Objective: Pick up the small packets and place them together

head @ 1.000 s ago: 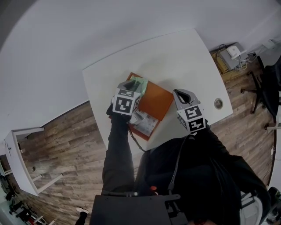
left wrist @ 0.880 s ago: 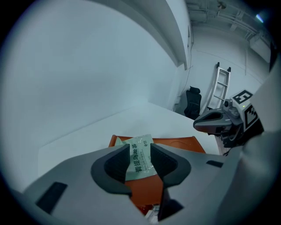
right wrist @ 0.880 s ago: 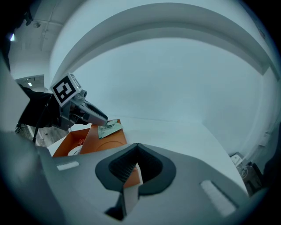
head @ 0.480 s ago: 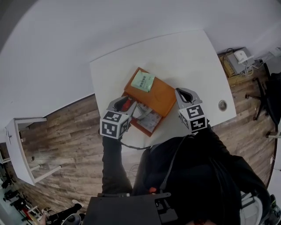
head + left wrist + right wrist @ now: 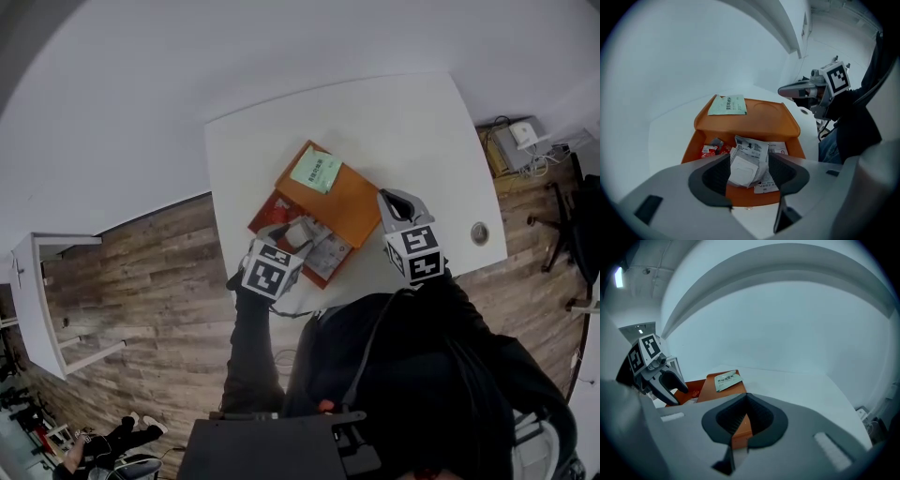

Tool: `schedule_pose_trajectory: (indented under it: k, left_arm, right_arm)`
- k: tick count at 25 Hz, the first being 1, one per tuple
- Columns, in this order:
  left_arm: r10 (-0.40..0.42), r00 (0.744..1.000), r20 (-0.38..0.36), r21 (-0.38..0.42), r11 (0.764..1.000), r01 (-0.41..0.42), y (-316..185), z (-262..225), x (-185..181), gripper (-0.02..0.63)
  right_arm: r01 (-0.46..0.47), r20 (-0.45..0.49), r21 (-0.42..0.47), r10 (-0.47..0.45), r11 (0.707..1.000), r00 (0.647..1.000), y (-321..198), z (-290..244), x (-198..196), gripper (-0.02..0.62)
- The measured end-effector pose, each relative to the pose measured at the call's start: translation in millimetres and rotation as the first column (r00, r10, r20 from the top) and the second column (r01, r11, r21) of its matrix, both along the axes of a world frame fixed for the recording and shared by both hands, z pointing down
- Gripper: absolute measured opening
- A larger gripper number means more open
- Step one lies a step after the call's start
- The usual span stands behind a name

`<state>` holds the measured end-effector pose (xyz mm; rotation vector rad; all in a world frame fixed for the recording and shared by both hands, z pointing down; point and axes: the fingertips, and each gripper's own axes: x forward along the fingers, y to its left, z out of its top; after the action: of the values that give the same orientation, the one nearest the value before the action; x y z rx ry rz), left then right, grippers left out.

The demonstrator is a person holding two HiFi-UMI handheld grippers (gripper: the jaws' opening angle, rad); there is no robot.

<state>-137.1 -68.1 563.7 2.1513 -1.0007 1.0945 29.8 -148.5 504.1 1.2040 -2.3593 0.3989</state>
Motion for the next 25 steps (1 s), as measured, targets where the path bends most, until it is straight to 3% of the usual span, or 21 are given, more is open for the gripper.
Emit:
schedule_pose_trajectory:
  k: [4, 9, 13, 17, 25]
  left_arm:
    - [0.099, 0.991, 0.089, -0.045, 0.994, -0.095, -1, 15, 3, 0.242]
    - [0.233, 0.959, 0.163, -0.137, 0.968, -0.212, 5, 36, 8, 0.242]
    - [0.264, 0.943, 0.205, -0.149, 0.96, -0.236, 2, 43, 8, 0.242]
    - [0.319, 0.911, 0.263, -0.177, 0.944, -0.279, 5, 46, 9, 0.237]
    - [0.359, 0.885, 0.297, -0.192, 0.93, -0.313, 6, 48, 6, 0.144]
  right_arm:
    - [-0.005, -0.001, 0.001, 0.005, 1.0, 1.0, -1, 0, 3, -0.003]
    - [-0.018, -0.006, 0.001, 0.018, 1.0, 1.0, -2, -2, 8, -0.003]
    - [-0.03, -0.008, -0.003, 0.03, 1.0, 1.0, -5, 0, 11, -0.003]
    - [-0.041, -0.011, -0.004, 0.041, 0.999, 0.999, -5, 0, 14, -0.003]
    - [-0.043, -0.012, -0.004, 0.043, 0.999, 0.999, -5, 0, 13, -0.005]
